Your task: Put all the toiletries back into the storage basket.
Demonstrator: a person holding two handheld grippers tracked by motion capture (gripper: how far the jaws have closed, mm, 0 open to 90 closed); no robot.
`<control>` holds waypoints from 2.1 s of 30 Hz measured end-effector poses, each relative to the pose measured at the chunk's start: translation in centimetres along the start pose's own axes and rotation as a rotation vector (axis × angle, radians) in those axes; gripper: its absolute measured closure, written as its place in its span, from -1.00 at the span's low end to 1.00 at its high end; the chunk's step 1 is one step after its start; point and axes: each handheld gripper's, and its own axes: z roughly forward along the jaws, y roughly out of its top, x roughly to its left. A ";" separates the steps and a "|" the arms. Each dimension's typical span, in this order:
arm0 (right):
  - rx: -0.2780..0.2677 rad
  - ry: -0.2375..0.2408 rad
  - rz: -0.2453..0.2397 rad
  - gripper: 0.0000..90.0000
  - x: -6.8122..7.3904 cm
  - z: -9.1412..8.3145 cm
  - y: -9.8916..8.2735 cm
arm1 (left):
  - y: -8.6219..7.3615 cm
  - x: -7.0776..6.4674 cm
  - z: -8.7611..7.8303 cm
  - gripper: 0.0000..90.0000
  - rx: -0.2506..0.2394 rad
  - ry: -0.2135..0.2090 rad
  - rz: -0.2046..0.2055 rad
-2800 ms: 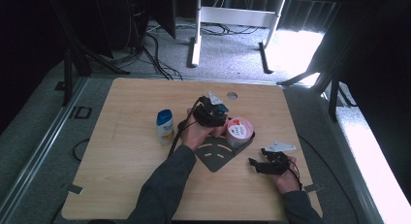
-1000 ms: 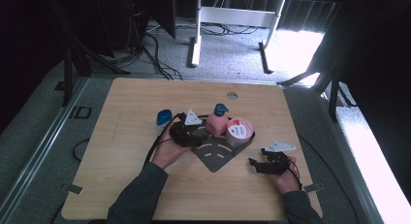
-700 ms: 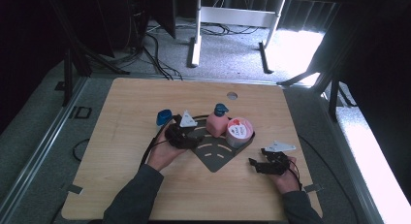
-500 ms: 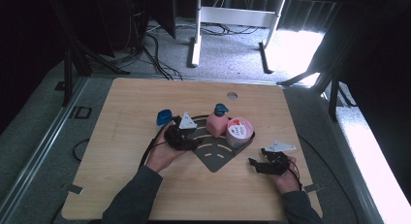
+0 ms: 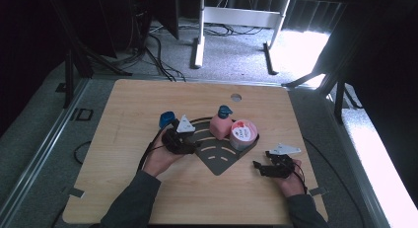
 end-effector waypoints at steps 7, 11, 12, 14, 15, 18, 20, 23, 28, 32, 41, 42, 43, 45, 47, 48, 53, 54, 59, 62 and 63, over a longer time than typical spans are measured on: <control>0.001 0.000 0.004 -0.37 0.0 0.0 0.0 | -0.8 0.2 -0.1 0.10 0.016 0.011 -0.010; 0.000 0.000 0.003 -0.37 0.0 0.0 0.0 | -1.0 0.2 -0.5 0.10 0.016 0.012 -0.004; 0.001 0.000 0.003 -0.37 0.0 0.0 0.0 | -1.1 0.2 -0.6 0.10 0.018 0.014 -0.001; 0.000 0.000 0.005 -0.37 0.0 0.0 0.0 | -1.2 0.2 -0.8 0.11 0.020 0.019 -0.004; 0.000 0.000 0.004 -0.37 0.0 0.0 0.0 | -1.3 0.3 -0.9 0.11 0.022 0.020 -0.004; 0.000 0.000 0.003 -0.37 0.0 0.0 0.0 | -1.6 0.5 -1.3 0.12 0.022 0.021 -0.010; 0.000 0.000 0.005 -0.37 0.0 0.0 0.0 | -1.7 0.5 -1.5 0.12 0.025 0.022 -0.009; 0.000 0.000 0.004 -0.37 0.0 0.0 0.0 | -1.9 0.6 -2.0 0.12 0.023 0.024 -0.013; 0.000 0.000 0.005 -0.37 0.0 0.0 0.0 | -2.1 1.0 -2.4 0.13 0.036 0.028 -0.021; 0.000 0.000 0.005 -0.37 0.0 0.0 0.0 | -2.4 1.3 -2.7 0.13 0.052 0.029 -0.022; 0.000 0.000 0.004 -0.37 0.0 0.0 0.0 | -2.8 1.8 -3.5 0.12 0.060 0.028 -0.041; 0.001 0.000 0.003 -0.37 0.0 0.0 0.0 | -2.8 1.9 -3.6 0.12 0.060 0.030 -0.044; 0.000 0.000 0.004 -0.37 0.0 0.0 0.0 | -2.9 2.0 -3.7 0.12 0.062 0.032 -0.047; 0.001 0.000 0.004 -0.37 0.0 0.0 0.0 | -3.0 2.2 -3.9 0.11 0.064 0.036 -0.053; 0.001 0.000 0.003 -0.37 0.0 0.0 0.0 | -3.2 2.5 -4.2 0.11 0.067 0.042 -0.065; 0.000 0.000 0.004 -0.37 0.0 0.0 0.0 | -3.3 2.7 -4.3 0.11 0.066 0.044 -0.068; 0.001 0.000 0.002 -0.38 0.0 0.0 0.0 | -3.7 3.3 -4.9 0.13 0.076 0.048 -0.091; 0.000 0.000 0.004 -0.37 0.0 0.0 0.0 | -3.7 3.3 -4.9 0.14 0.076 0.046 -0.097; 0.001 0.000 0.003 -0.37 0.0 0.0 0.0 | -3.8 3.4 -5.1 0.15 0.089 0.047 -0.102; 0.000 0.000 0.004 -0.37 0.0 0.0 0.0 | -4.0 3.7 -5.4 0.15 0.087 0.041 -0.128; 0.001 0.000 0.004 -0.37 0.0 0.0 0.0 | -4.0 3.7 -5.4 0.15 0.087 0.044 -0.133</control>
